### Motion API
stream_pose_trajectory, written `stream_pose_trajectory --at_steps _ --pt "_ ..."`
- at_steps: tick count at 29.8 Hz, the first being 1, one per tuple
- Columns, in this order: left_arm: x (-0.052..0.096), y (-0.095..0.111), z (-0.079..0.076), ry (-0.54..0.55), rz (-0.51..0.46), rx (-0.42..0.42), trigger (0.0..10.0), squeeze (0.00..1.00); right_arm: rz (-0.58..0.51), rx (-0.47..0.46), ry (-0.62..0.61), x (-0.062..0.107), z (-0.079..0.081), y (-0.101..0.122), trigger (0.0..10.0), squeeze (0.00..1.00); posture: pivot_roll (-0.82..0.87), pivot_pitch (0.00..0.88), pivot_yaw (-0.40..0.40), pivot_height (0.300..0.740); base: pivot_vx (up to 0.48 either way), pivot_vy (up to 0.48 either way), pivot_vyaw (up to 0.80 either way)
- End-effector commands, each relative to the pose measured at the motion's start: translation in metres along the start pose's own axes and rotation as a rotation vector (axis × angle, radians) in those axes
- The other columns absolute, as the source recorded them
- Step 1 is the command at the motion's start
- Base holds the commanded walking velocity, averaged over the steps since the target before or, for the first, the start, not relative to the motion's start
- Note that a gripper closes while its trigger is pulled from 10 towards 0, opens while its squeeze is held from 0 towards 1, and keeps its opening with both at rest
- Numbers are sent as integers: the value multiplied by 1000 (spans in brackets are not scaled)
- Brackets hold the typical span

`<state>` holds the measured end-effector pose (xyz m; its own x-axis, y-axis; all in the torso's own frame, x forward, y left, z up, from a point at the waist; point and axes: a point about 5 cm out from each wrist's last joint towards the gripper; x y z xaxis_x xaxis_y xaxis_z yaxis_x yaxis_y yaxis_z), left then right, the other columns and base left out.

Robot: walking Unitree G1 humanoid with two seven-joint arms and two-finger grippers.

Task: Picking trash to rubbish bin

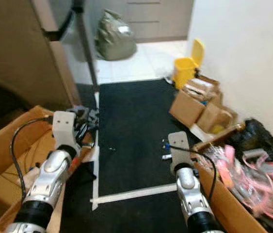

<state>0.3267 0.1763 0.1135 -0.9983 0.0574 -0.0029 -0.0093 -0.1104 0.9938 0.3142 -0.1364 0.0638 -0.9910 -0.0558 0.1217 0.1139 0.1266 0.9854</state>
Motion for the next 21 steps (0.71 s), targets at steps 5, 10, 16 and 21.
stream_pose_trajectory --at_steps 5,10,16,21 --pt "2 -3 -1 6 12 -9 10000 0 20 2 -1 1 -2 -5 10000 0 9 83 13 740 0 0 800" --pt "1 -3 -1 6 12 -11 10000 0 21 1 -3 2 -2 -5 10000 0 10 84 14 740 0 0 800" --pt "1 -3 0 8 18 -25 10000 0 23 0 -7 2 -3 -6 10000 0 10 85 16 740 0 0 800" --pt "1 -3 -1 5 18 -24 10000 0 24 -1 -10 3 -3 -6 10000 0 10 85 17 740 0 0 800"
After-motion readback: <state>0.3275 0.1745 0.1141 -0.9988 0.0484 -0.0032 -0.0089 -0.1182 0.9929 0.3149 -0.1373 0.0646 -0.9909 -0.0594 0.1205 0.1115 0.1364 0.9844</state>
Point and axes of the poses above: a point about 5 cm out from each wrist's last joint towards the gripper, its own x axis pointing back from the gripper into the wrist, its own y axis along the axis of the wrist's last joint, z = x × y, and after that the axes turned 4 degrees about -x, right-handed
